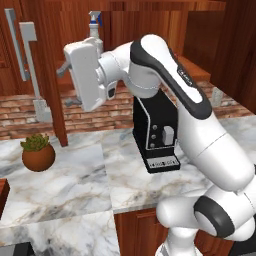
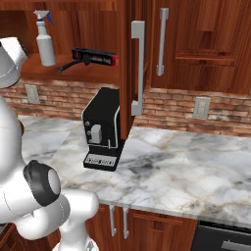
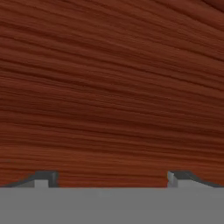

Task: Pick the spray and dish brush from the cabinet and place them on the counter.

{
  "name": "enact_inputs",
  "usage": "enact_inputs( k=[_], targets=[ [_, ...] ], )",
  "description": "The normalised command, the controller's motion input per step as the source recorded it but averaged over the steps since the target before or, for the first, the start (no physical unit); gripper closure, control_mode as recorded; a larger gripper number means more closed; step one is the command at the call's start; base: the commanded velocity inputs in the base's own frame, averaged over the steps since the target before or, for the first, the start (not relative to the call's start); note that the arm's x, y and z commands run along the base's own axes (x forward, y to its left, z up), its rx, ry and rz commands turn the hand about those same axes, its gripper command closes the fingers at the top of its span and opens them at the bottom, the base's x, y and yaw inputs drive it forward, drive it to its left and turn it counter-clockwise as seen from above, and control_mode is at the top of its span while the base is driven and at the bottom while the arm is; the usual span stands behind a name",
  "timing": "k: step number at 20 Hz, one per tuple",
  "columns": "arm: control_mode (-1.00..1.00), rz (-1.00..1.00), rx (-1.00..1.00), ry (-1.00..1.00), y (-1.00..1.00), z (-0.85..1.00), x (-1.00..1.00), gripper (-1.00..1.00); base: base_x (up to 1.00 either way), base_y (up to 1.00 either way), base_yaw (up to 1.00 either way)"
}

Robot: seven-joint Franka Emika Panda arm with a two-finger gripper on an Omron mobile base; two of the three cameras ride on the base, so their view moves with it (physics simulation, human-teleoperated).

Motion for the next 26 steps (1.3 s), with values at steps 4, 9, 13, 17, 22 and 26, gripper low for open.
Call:
enact_inputs(
  k=[4, 9, 13, 17, 22, 26],
  targets=[
    [-1.0, -0.05, -0.07, -0.14, 0.17, 0.0, -0.19, -1.0, 0.0, 0.0, 0.0],
    [-1.0, -0.03, -0.06, -0.15, -0.01, 0.0, -0.23, -1.0, 0.0, 0.0, 0.0],
    [-1.0, -0.01, -0.04, -0.17, -0.18, 0.0, -0.34, -1.0, 0.0, 0.0, 0.0],
    [-1.0, 0.0, -0.02, -0.19, -0.4, 0.0, -0.46, -1.0, 0.0, 0.0, 0.0],
    [-1.0, 0.0, 0.0, -0.2, -0.5, 0.0, -0.46, -1.0, 0.0, 0.0, 0.0],
    [-1.0, 0.0, 0.0, -0.2, -0.38, 0.0, -0.39, -1.0, 0.0, 0.0, 0.0]
  ],
)
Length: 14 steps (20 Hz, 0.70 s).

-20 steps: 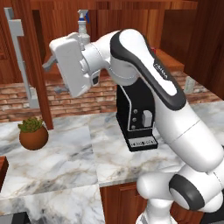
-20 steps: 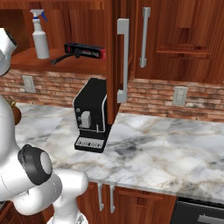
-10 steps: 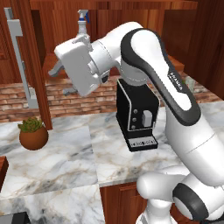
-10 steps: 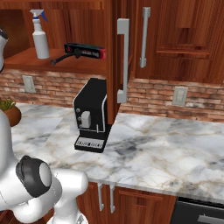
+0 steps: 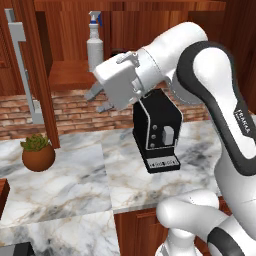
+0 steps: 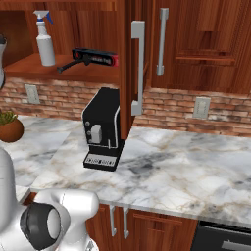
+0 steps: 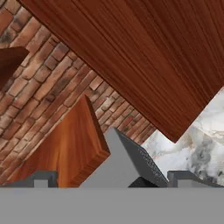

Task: Pick the spray and dish brush from the cabinet and place them on the counter.

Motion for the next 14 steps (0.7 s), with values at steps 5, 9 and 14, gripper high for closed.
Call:
enact_inputs(
  k=[5, 9, 14],
  targets=[
    [-1.0, 0.0, 0.0, -0.24, -0.36, 0.01, -0.34, -1.0, 0.0, 0.0, 0.0],
    [-1.0, 0.0, -0.02, -0.29, -0.29, 0.14, -0.31, -1.0, 0.0, 0.0, 0.0],
    [-1.0, 0.0, -0.04, -0.27, -0.43, 0.15, -0.35, -1.0, 0.0, 0.0, 0.0]
  ],
)
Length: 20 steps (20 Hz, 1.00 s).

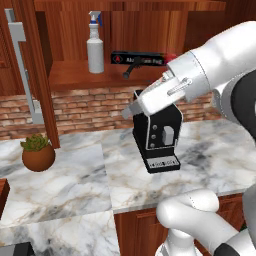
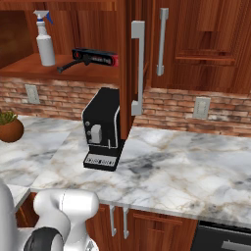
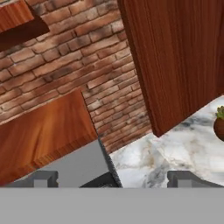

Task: Pick the spray and dish brush from the cabinet and place them on the counter.

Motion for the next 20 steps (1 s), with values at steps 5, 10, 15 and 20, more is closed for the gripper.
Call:
enact_inputs(
  k=[5, 10, 15, 20],
  targets=[
    [-1.0, -0.06, 0.06, -0.08, -0.57, 0.01, -0.3, -1.0, 0.0, 0.0, 0.0],
    [-1.0, -0.03, 0.08, -0.17, -0.48, 0.0, -0.47, -1.0, 0.0, 0.0, 0.0],
    [-1.0, 0.0, 0.0, -0.23, -0.09, 0.0, -0.42, -1.0, 0.0, 0.0, 0.0],
    [-1.0, 0.0, -0.14, -0.24, -0.11, 0.06, -0.38, -1.0, 0.0, 0.0, 0.0]
  ],
)
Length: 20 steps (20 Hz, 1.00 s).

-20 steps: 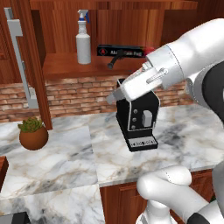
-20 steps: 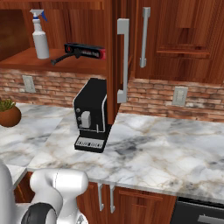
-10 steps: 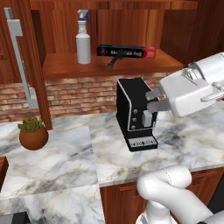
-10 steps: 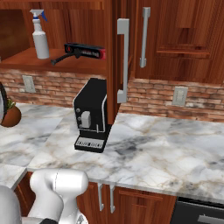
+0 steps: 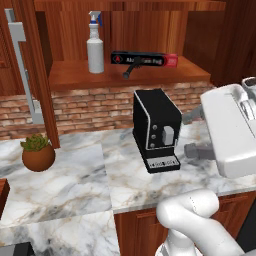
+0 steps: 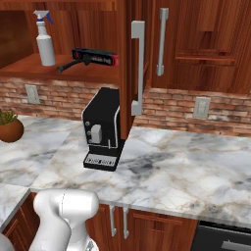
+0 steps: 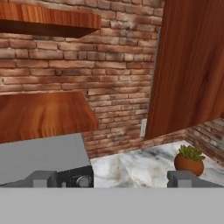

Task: Pick the spray and dish brush from the cabinet and place them on the counter.

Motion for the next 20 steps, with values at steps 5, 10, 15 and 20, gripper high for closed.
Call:
enact_inputs(
  k=[5, 10, 15, 20],
  targets=[
    [-1.0, 0.0, -0.1, -0.25, -0.42, 0.18, -0.39, -1.0, 0.0, 0.0, 0.0],
    [-1.0, 0.0, -0.04, -0.24, -0.41, 0.12, -0.33, -1.0, 0.0, 0.0, 0.0],
    [-1.0, -0.07, 0.0, -0.19, -0.07, 0.04, 0.01, -1.0, 0.0, 0.0, 0.0],
    [-1.0, -0.17, 0.0, -0.09, -0.01, 0.0, 0.36, -1.0, 0.0, 0.0, 0.0]
  ],
)
